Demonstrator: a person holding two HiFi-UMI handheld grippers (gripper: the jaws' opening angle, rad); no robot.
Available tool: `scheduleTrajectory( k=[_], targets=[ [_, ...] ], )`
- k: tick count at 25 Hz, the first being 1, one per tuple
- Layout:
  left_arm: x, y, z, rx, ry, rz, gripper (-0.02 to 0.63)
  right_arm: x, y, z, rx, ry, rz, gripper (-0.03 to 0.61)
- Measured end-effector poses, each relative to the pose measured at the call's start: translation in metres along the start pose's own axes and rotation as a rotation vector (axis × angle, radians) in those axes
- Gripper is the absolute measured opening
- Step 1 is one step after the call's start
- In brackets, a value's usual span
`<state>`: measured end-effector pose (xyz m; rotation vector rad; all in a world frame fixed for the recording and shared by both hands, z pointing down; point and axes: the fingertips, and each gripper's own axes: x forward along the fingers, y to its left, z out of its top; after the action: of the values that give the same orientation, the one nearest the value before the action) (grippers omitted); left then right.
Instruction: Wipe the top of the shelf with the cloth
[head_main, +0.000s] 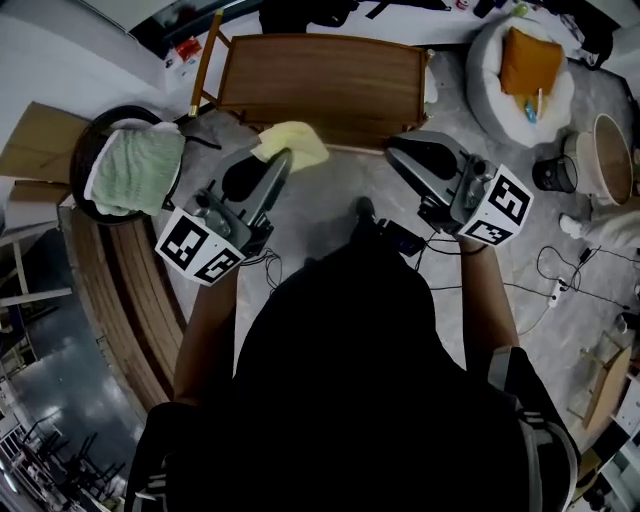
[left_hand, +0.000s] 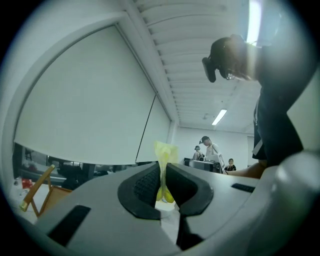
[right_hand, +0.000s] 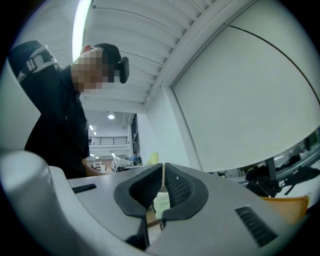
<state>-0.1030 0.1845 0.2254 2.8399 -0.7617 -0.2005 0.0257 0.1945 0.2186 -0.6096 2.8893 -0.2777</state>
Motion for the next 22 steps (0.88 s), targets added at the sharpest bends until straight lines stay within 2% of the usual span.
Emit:
scheduleTrajectory(
  k=[5, 9, 17, 22],
  targets=[
    [-0.088, -0.025, 0.019, -0.002, -0.054, 0.013, 0.031, 0.037, 0.074, -0.015, -0.007, 0.037, 0.032, 0.032],
    [-0.125, -0.048, 0.012, -0.005, -0.055, 0.013, 0.031, 0.045, 0.115, -0.023, -0.001, 0.028, 0.039, 0.031],
    [-0.131, -0.120, -0.004, -0.010, -0.022, 0.007, 0.031, -0.005, 0.166, -0.021, -0.003, 0.010, 0.048, 0.029],
    [-0.122, -0.117, -0.009, -0.039, 0.023, -0.007, 0.031, -0.003, 0.158, -0.023, 0.021, 0.006, 0.039, 0.028]
  ],
)
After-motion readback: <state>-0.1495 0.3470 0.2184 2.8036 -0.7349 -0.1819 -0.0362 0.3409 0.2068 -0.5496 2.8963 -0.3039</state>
